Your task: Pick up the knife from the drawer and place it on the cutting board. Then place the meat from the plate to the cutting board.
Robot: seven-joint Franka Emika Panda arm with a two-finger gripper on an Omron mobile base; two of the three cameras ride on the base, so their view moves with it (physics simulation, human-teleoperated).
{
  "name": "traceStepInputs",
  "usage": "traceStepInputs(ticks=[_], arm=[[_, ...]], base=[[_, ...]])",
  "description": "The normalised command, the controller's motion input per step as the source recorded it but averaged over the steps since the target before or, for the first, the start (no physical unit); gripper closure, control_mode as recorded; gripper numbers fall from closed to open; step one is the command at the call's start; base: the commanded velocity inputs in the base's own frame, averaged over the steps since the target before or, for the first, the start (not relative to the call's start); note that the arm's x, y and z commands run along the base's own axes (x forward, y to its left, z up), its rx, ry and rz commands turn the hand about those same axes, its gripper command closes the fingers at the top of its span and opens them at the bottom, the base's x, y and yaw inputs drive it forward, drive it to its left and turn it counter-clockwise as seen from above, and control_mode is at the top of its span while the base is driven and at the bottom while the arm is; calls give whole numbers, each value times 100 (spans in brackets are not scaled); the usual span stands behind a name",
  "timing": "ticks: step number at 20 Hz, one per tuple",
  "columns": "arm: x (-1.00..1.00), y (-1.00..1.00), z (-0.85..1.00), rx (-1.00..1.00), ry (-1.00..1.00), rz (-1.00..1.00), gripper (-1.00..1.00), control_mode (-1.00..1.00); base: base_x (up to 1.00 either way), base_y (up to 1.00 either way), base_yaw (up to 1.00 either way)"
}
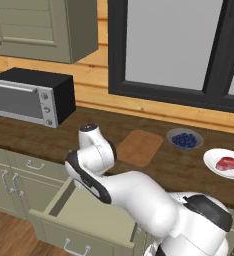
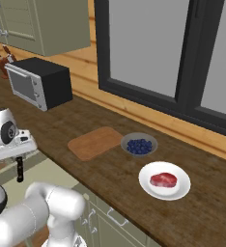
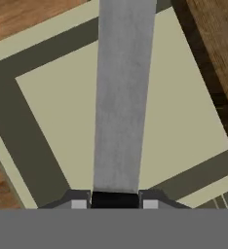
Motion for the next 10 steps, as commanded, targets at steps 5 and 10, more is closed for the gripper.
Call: traceStepInputs(ticks=[5,10], arm=[[1,-38,70,0,-8,-6,100,-100],[44,-63,1,0,8,-51,100,-100]], base=[[0,0,0],[0,0,0]])
